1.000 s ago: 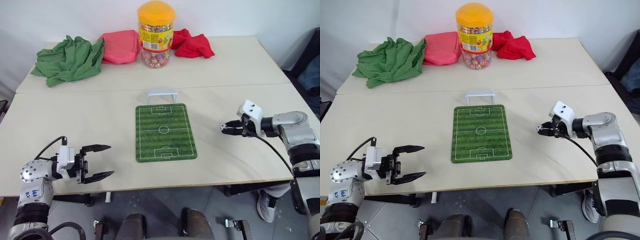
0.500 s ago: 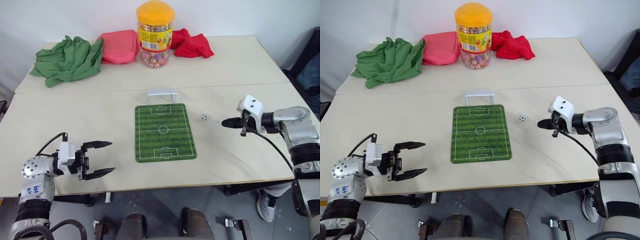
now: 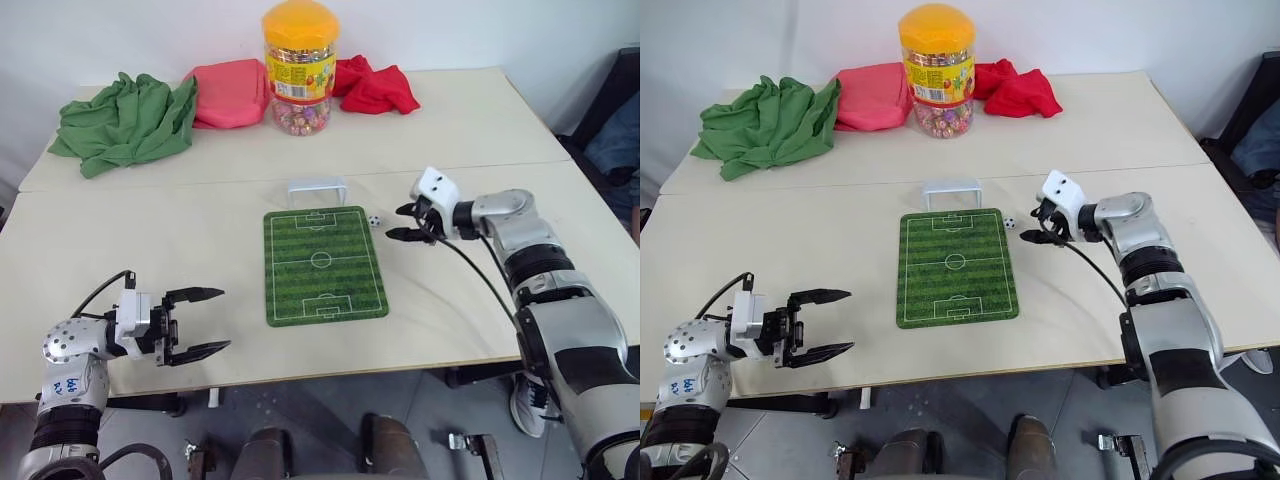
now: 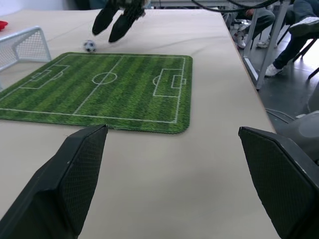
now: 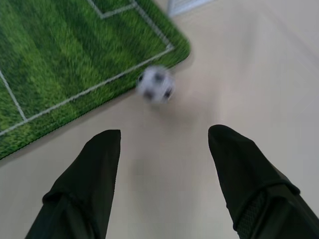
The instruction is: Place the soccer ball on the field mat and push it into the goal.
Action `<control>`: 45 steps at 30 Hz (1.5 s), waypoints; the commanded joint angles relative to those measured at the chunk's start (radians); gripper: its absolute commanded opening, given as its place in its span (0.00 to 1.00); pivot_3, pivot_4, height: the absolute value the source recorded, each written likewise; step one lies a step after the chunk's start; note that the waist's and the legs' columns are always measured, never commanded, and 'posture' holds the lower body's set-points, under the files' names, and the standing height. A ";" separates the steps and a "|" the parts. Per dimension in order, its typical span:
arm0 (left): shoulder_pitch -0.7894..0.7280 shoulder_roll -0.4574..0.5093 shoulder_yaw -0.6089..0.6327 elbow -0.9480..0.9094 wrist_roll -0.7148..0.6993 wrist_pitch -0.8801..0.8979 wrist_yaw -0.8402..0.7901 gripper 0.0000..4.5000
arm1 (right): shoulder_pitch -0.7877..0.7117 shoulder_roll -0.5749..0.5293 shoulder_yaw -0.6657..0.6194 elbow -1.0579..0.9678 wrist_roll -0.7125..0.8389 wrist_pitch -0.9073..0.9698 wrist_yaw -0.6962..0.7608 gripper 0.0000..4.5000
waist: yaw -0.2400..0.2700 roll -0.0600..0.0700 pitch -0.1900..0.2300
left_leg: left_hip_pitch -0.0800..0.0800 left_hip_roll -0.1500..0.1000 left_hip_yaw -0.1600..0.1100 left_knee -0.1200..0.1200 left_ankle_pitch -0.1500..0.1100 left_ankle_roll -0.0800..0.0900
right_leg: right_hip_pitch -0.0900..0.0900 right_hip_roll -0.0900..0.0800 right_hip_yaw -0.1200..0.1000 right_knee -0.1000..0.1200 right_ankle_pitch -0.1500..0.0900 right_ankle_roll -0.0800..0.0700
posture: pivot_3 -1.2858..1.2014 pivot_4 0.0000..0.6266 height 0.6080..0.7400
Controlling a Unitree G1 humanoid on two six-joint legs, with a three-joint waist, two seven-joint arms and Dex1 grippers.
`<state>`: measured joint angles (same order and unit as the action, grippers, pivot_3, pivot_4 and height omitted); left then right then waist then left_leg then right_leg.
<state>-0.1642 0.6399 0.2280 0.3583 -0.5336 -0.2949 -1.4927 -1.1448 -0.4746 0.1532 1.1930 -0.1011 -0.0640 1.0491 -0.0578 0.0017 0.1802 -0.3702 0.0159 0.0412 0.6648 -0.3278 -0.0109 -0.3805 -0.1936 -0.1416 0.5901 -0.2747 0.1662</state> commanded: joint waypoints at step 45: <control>0.060 0.008 0.056 -0.112 -0.020 0.012 0.080 1.00 | -0.106 0.089 -0.145 0.132 -0.025 0.000 -0.312 0.01 | -0.002 0.002 0.001 | 0.000 0.000 0.001 0.000 0.000 0.000 | -0.001 0.000 0.003 0.001 0.000 0.000 | 0.52 0.24 1.00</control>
<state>-0.1080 0.6398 0.2598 0.2768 -0.5336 -0.2769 -1.4173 -1.2399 -0.3700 0.0238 1.3408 -0.1359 -0.0614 0.7227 -0.0599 0.0035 0.1812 -0.3700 0.0161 0.0425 0.6646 -0.3278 -0.0110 -0.3819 -0.1931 -0.1390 0.5909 -0.2747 0.1662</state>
